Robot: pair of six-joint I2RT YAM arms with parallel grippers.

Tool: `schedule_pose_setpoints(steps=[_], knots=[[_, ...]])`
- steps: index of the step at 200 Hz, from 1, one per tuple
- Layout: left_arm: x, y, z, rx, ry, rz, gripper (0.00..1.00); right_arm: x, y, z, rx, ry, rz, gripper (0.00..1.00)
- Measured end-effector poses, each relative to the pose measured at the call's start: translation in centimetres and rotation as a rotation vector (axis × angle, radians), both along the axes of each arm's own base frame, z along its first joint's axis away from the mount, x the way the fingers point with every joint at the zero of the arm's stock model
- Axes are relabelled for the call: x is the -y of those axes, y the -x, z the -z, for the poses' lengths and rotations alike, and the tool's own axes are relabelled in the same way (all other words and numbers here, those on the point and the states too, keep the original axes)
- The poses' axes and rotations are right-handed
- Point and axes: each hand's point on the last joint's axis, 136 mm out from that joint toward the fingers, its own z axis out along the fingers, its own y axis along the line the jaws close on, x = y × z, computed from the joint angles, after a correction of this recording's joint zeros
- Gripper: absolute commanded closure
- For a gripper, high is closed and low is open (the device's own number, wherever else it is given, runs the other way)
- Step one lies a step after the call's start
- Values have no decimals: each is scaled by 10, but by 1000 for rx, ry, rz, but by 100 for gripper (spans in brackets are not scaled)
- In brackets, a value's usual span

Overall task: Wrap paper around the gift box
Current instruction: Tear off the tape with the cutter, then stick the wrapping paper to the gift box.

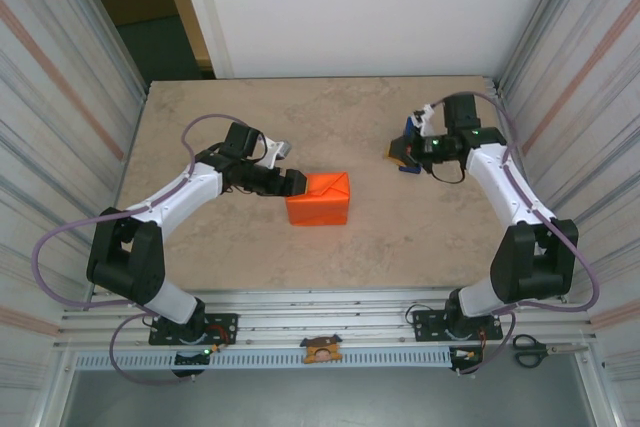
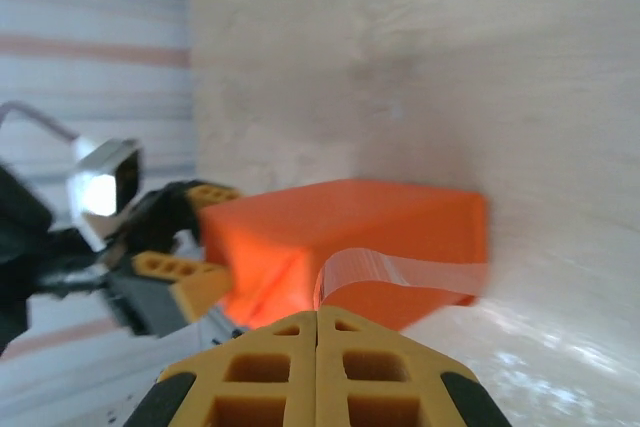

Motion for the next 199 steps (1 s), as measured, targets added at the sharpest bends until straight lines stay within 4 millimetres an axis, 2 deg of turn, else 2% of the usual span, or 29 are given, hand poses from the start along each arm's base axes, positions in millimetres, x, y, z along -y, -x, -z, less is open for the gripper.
schedule_pose_setpoints(steps=[20, 46, 65, 90, 120, 151, 199], knots=[[0, 0, 0, 1, 0, 1, 20, -34, 4, -24, 33, -70, -60, 100], [1, 0, 0, 4, 2, 3, 20, -73, 6, -40, 31, -138, -108, 100], [2, 1, -1, 5, 2, 6, 20, -98, 7, -38, 4, -167, -147, 100], [3, 0, -1, 7, 3, 7, 20, -121, 19, -23, -61, -169, -185, 100], [3, 0, 0, 9, 4, 7, 20, -136, 43, 3, -138, -154, -225, 100], [3, 0, 0, 9, 4, 7, 20, -138, 69, 37, -248, -117, -241, 100], [4, 1, 0, 8, 4, 12, 20, -135, 75, 44, -270, -91, -228, 100]])
